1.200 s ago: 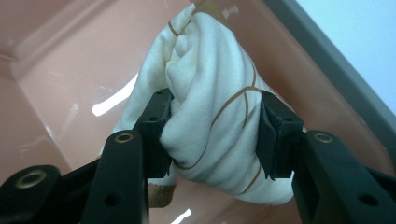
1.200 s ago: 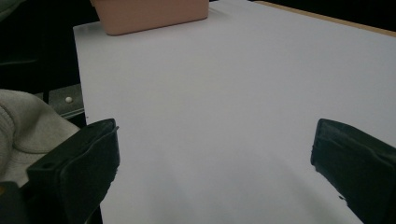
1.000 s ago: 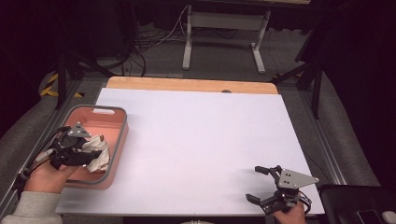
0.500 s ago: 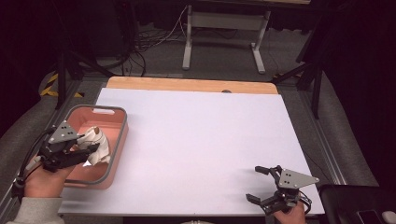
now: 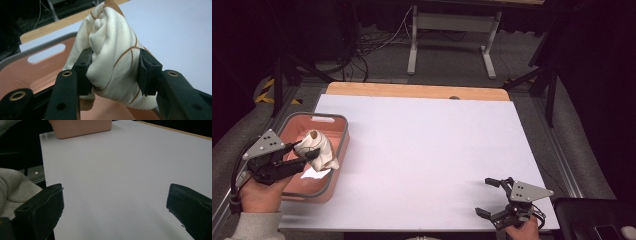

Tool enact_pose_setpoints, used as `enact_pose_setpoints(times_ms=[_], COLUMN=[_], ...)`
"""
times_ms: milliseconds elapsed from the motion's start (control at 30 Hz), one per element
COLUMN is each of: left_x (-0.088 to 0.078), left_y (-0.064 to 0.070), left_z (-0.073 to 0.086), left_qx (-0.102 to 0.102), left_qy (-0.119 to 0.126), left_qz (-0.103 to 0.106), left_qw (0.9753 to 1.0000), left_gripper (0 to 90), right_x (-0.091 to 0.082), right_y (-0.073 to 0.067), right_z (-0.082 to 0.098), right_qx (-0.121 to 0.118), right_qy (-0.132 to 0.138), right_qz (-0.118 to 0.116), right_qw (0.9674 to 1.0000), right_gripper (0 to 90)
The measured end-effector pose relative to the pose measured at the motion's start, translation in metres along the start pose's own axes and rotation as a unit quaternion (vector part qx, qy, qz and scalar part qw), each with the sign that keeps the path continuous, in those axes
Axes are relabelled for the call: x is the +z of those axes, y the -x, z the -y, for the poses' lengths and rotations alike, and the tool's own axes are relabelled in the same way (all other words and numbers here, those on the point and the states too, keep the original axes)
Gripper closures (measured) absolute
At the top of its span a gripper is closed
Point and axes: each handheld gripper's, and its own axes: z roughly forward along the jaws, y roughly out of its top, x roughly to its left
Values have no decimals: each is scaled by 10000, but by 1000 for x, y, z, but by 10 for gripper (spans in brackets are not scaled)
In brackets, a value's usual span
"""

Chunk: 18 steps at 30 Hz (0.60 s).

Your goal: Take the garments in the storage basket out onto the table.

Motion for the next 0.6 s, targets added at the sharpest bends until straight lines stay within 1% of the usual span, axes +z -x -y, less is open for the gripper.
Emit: enact_pose_setpoints(times_ms=[33,67,100,333,367,400,533,567,600], left_x=[0,1,1,5,6,7,13,16,18], left_y=[1,3,3,12,13,15,21,22,24], left_z=[-1,-2,-2,-12,-14,-15,-22,-24,-26], left_qx=[16,20,20,7,41,17,34,32,36], left_qy=[52,159,159,493,526,568,711,743,762], left_qz=[18,61,61,329,358,404,618,739,784], left_qw=[10000,9999,9999,9982,9980,9976,9955,9945,9940], left_gripper=[540,540,540,540,540,540,539,539,538], right_x=[0,0,0,-1,-1,-1,-1,-1,-1], right_y=[0,0,0,0,0,0,0,0,0], right_z=[0,0,0,0,0,0,0,0,0], right_qx=[-2,2,2,-12,-16,-16,-18,-20,-21], right_qy=[1,6,6,9,20,20,23,26,29], right_qz=[-1,5,5,7,8,8,8,5,5], right_qw=[10000,10000,10000,10000,10000,10000,10000,10000,10000], right_gripper=[14,14,14,14,14,14,14,14,14])
